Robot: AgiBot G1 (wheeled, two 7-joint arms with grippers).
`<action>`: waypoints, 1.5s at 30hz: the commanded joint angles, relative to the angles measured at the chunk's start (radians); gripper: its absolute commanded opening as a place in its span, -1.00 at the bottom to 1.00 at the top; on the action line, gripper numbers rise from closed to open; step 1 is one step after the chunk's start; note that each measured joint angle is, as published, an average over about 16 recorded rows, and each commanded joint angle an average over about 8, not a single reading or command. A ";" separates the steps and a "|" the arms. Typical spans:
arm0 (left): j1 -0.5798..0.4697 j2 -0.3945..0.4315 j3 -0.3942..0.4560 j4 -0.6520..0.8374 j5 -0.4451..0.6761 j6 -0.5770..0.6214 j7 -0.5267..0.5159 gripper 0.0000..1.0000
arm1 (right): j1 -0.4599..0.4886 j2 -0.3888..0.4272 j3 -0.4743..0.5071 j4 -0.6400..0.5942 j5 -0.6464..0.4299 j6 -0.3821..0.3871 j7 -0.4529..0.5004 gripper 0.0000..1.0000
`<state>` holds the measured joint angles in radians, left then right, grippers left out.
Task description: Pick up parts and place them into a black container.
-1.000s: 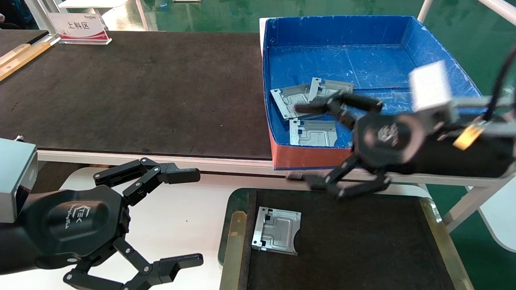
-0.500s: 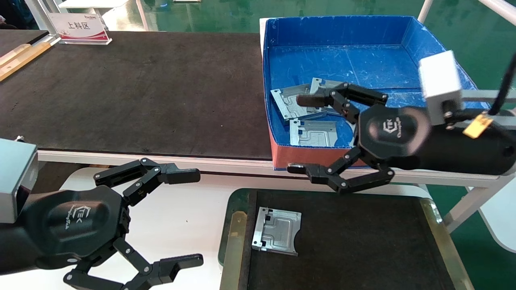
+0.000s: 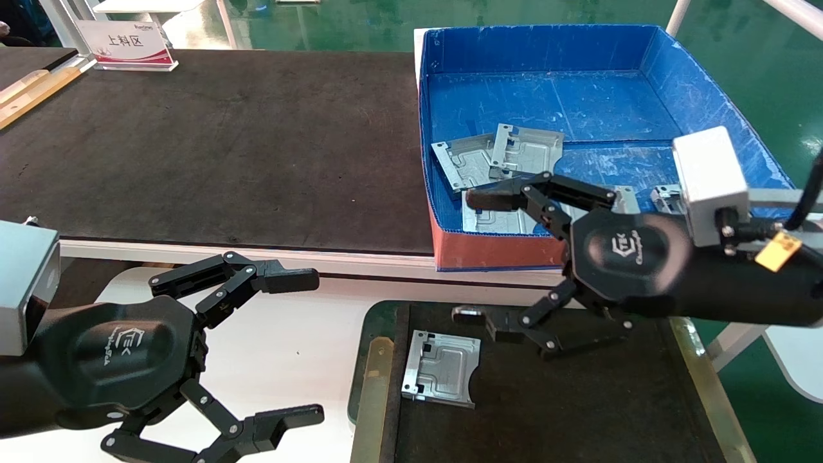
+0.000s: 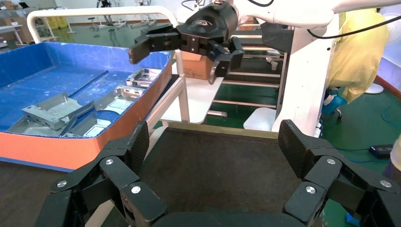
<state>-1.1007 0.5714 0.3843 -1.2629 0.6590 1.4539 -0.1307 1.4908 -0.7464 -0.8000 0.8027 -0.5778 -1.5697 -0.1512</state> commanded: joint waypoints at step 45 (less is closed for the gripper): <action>0.000 0.000 0.000 0.000 0.000 0.000 0.000 1.00 | -0.431 0.140 0.538 0.498 -0.157 0.075 0.346 1.00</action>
<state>-1.1006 0.5712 0.3845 -1.2627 0.6587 1.4537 -0.1305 1.0674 -0.6088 -0.2709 1.2922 -0.7329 -1.4951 0.1896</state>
